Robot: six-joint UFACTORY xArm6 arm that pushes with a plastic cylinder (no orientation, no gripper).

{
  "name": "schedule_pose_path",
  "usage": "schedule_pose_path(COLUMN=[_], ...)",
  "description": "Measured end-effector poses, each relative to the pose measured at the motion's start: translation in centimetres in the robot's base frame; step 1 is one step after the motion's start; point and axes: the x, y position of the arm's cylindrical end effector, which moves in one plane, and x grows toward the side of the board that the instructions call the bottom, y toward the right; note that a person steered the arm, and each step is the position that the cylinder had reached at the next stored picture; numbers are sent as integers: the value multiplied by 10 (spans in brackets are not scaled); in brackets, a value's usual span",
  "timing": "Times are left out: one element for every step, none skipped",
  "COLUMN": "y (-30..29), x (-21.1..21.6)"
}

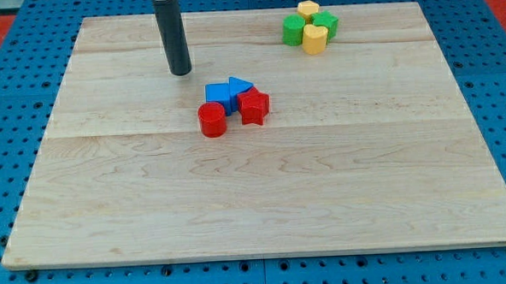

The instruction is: Place your arm horizontally to the green star

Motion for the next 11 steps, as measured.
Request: schedule_pose_path(y=[0,0,0,30,105,180,278,297,297,288,237], x=[0,0,0,-3,-3,3,3,-32,-62,-80,-79])
